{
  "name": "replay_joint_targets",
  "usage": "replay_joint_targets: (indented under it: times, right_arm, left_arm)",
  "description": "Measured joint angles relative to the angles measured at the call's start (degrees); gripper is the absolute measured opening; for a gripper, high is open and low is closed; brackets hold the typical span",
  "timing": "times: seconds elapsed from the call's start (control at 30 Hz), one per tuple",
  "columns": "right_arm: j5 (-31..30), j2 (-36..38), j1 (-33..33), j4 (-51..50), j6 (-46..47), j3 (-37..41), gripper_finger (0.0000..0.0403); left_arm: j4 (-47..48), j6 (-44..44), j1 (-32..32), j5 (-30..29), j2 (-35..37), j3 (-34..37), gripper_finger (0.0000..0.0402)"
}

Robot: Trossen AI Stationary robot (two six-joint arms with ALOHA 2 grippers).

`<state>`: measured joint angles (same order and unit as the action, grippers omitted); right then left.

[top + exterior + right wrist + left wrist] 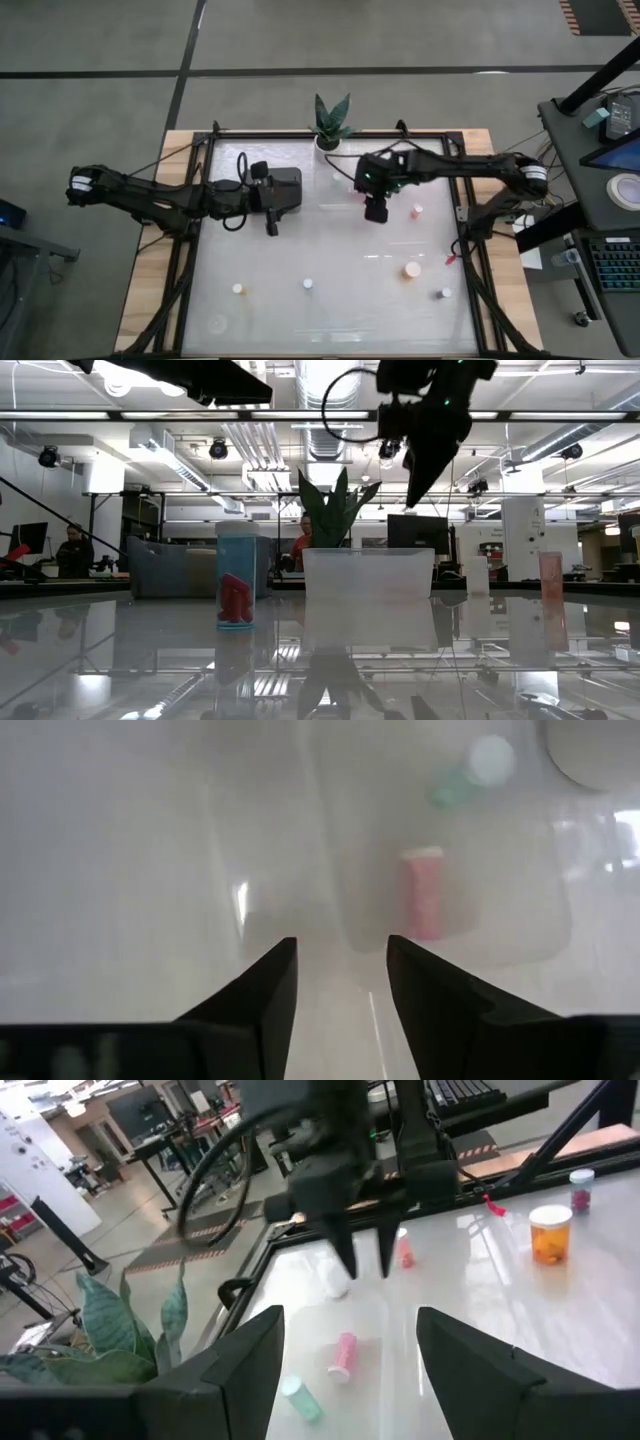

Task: Pick and place medicine bottles into bin by pill shape (circle, oval)
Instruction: Put the left blue capsule bottle into the black bin

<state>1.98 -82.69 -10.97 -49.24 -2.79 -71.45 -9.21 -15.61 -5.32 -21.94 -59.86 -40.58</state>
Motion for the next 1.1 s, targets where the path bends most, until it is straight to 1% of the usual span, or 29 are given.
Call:
replay_joint_targets:
  times: [0.17,0.33,0.47,0.6,0.7,0.83,0.9,1.0,1.1]
  right_arm:
    - [0.0,6.0,5.7,8.4,3.5,7.0,0.0139]
    - [-0.5,12.5,10.0,19.6,6.0,15.4,0.0132]
    - [-0.5,16.9,12.6,30.5,6.3,22.9,0.0128]
    - [-0.5,20.3,14.3,41.5,5.8,29.9,0.0127]
    - [-0.6,22.6,15.1,48.3,4.1,34.6,0.0127]
    - [-0.5,26.1,15.5,57.7,0.0,40.7,0.0127]
    - [-0.6,27.8,15.5,63.2,-1.5,44.2,0.0127]
    - [-0.6,30.3,15.5,70.1,-2.4,48.4,0.0124]
    - [-0.5,32.7,15.5,73.1,-2.3,51.2,0.0121]
  left_arm:
    - [0.2,3.8,0.0,1.2,0.0,0.0,0.0213]
    - [0.8,11.4,-0.6,8.3,0.0,0.0,0.0213]
    - [0.7,15.8,-2.9,8.5,-0.1,0.0,0.0213]
    - [0.7,19.9,-6.1,6.8,-2.3,-1.1,0.0212]
    - [0.5,22.3,-8.6,4.9,-5.9,-3.1,0.0212]
    - [0.9,24.8,-11.4,4.7,-12.0,-7.2,0.0212]
    - [2.6,25.8,-12.7,4.6,-14.9,-9.7,0.0212]
    - [8.6,26.3,-14.3,4.5,-19.2,-15.1,0.0212]
    - [18.6,29.5,-15.5,4.4,-23.2,-22.1,0.0212]
